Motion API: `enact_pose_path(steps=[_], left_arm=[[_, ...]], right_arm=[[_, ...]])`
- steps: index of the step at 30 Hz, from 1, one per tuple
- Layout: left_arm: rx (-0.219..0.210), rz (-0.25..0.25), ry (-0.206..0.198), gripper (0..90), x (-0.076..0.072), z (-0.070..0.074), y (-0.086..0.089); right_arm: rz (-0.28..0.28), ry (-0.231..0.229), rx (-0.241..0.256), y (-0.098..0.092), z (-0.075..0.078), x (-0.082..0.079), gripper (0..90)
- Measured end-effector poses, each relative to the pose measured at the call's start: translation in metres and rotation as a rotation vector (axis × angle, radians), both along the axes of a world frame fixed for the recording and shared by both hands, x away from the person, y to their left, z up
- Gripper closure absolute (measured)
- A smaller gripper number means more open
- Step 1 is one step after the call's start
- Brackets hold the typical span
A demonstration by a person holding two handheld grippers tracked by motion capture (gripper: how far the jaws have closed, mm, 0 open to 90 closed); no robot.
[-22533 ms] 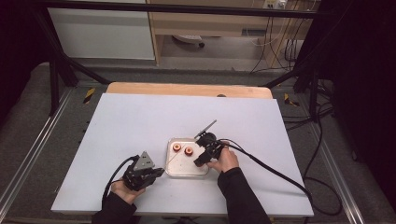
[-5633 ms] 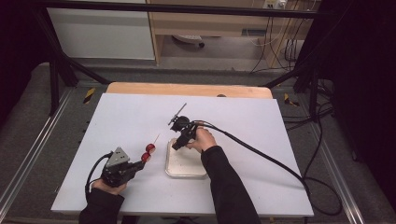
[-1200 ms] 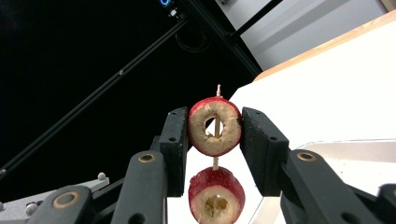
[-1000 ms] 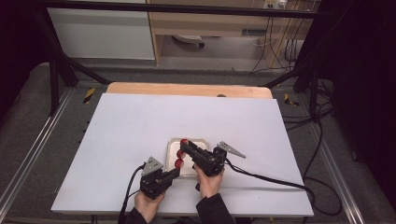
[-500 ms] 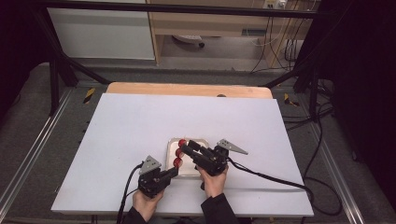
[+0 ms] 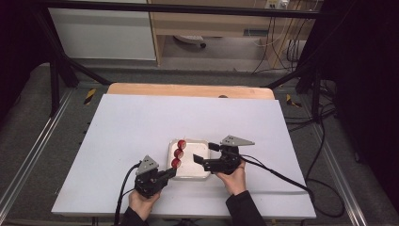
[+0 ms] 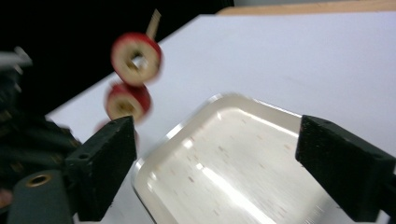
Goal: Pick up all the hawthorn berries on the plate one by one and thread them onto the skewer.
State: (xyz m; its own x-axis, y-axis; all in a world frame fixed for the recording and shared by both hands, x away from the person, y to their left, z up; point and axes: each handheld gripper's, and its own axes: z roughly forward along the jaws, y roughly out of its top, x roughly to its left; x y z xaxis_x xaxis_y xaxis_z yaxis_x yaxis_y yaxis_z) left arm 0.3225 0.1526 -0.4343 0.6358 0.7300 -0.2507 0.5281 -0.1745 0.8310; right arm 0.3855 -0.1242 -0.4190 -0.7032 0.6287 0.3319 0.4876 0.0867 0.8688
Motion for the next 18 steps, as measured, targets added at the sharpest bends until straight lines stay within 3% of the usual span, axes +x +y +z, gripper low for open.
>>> enact_pose_path(steps=[6, 14, 18], left_arm=[[0.033, -0.031, 0.014, 88.3, 0.005, 0.006, 0.006], [0.098, -0.08, 0.019, 88.2, 0.011, 0.021, 0.009], [0.129, -0.095, 0.026, 88.1, 0.019, 0.031, 0.007]], right_arm=[[0.019, 0.011, -0.149, -0.025, -0.008, -0.002, 4.5], [0.005, 0.018, -0.264, -0.063, -0.019, -0.012, 0.5], [-0.013, 0.029, -0.291, -0.079, -0.023, -0.016, 0.5]])
